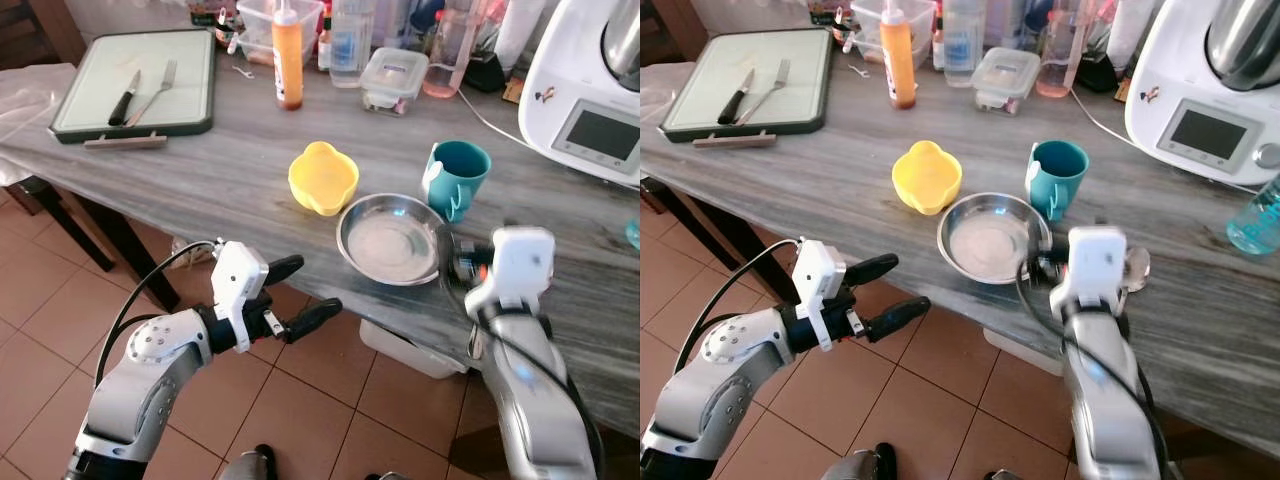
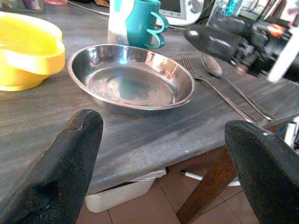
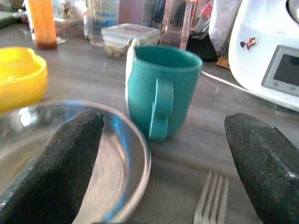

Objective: Setting the table

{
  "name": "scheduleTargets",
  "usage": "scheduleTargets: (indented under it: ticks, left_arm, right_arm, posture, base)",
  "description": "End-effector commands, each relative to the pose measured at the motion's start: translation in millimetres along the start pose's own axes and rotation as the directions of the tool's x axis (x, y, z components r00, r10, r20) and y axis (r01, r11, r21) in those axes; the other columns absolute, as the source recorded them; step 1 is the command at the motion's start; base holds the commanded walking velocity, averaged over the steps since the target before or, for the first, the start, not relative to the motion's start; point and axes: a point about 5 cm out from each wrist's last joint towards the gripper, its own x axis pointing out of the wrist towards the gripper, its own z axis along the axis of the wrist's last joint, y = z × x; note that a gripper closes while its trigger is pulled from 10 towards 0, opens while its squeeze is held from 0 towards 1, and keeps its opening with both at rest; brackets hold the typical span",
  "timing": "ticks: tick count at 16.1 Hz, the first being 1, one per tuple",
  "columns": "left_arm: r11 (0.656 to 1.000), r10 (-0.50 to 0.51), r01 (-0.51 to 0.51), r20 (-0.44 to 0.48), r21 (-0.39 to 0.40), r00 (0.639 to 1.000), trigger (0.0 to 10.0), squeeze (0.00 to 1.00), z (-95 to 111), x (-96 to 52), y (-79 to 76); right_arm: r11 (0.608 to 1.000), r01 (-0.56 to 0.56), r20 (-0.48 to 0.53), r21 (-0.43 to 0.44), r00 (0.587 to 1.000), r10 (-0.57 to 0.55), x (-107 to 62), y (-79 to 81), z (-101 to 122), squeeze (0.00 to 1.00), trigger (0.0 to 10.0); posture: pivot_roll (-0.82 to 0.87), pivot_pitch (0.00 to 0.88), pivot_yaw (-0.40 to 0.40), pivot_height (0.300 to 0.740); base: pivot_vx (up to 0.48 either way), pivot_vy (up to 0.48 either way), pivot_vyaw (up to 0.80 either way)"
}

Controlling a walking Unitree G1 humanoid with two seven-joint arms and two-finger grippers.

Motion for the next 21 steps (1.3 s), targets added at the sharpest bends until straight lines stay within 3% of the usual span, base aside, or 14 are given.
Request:
scheduleTargets:
  ticks: [1, 4, 5, 6, 8, 13, 18, 21]
  left_arm:
    - [1.0, -0.016, 0.016, 0.0, -0.004, 1.0, 10.0, 0.0, -0.4, 1.8, -2.5]
    - [0.999, 0.041, -0.041, 0.039, 0.011, 0.998, 10.0, 0.0, 1.5, 7.0, 1.5]
    - [0.999, 0.048, -0.048, 0.04, 0.012, 0.998, 10.0, 0.0, 1.2, 7.1, 1.9]
    - [0.989, 0.147, -0.148, 0.044, 0.01, 0.988, 10.0, 0.0, -2.2, 7.8, 7.5]
    - [0.976, 0.214, -0.215, 0.045, 0.019, 0.976, 10.0, 0.0, -7.2, 8.9, 8.1]
    - [0.929, 0.37, -0.369, 0.03, -0.041, 0.929, 10.0, 0.0, -14.1, 6.2, 22.1]
    - [0.889, 0.454, -0.457, 0.077, 0.018, 0.887, 10.0, 0.0, -7.9, 2.8, 27.4]
    - [0.856, 0.501, -0.508, 0.082, 0.097, 0.861, 10.0, 0.0, -5.7, 1.3, 32.3]
  right_arm:
    - [1.0, 0.0, 0.017, 0.0, 1.0, 0.0, -1.3, 0.0, 5.9, 1.0, 10.0]
    - [0.999, 0.037, -0.007, -0.035, 0.999, -0.037, -33.5, -7.0, 2.6, 1.0, 10.0]
    - [0.999, 0.042, -0.006, -0.033, 0.999, -0.042, -34.5, -7.6, 2.4, 1.0, 10.0]
    - [0.996, 0.062, -0.023, -0.058, 0.998, -0.064, -41.3, -9.5, 1.0, 1.0, 10.0]
    - [0.995, 0.071, -0.03, -0.066, 0.997, -0.073, -47.1, -8.6, -0.7, 1.0, 10.0]
    - [0.997, 0.045, -0.028, -0.068, 0.999, -0.047, -54.1, 0.2, 1.3, 1.0, 10.0]
    - [0.996, 0.036, -0.027, -0.085, 0.999, -0.039, -55.1, 3.2, 0.8, 0.96, 10.0]
    - [0.996, 0.037, -0.027, -0.086, 0.999, -0.04, -56.7, 4.8, 0.8, 0.94, 10.0]
  posture:
    - [0.12, 0.156, -0.007, 0.74]
    - [0.11, 0.135, -0.02, 0.74]
    - [0.11, 0.13, -0.02, 0.74]
    - [0.11, 0.12, -0.021, 0.74]
    - [0.1, 0.111, -0.02, 0.74]
    - [0.11, 0.11, -0.028, 0.74]
    - [0.11, 0.12, -0.02, 0.74]
    - [0.11, 0.125, -0.018, 0.74]
  base:
    - [0.0, 0.0, 0.0]
    - [0.0, 0.0, 0.0]
    - [0.0, 0.0, 0.0]
    - [0.0, 0.0, 0.0]
    - [0.0, 0.0, 0.0]
    - [0.0, 0.0, 0.0]
    - [0.0, 0.0, 0.8]
    - [0.0, 0.0, 0.8]
